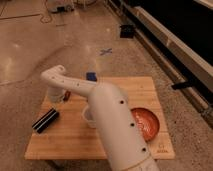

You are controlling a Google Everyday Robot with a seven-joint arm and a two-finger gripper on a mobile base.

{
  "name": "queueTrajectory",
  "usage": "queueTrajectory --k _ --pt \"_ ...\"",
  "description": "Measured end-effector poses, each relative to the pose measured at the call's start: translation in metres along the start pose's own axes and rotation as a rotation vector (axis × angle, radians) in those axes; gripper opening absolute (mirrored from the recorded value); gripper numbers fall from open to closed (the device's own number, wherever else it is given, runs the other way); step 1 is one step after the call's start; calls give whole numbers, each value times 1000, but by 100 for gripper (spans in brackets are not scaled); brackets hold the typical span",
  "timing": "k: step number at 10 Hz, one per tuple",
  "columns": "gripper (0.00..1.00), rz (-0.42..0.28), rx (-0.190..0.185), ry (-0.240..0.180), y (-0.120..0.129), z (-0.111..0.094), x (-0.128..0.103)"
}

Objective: Push the eraser across the table

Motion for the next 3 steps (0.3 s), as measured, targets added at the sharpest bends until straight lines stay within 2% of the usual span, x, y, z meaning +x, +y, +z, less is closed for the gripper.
queueTrajectory --k 2,3 --pt "18 -58 8 -29 -1 -1 -17" --pt "25 -42 13 -18 1 -1 -16"
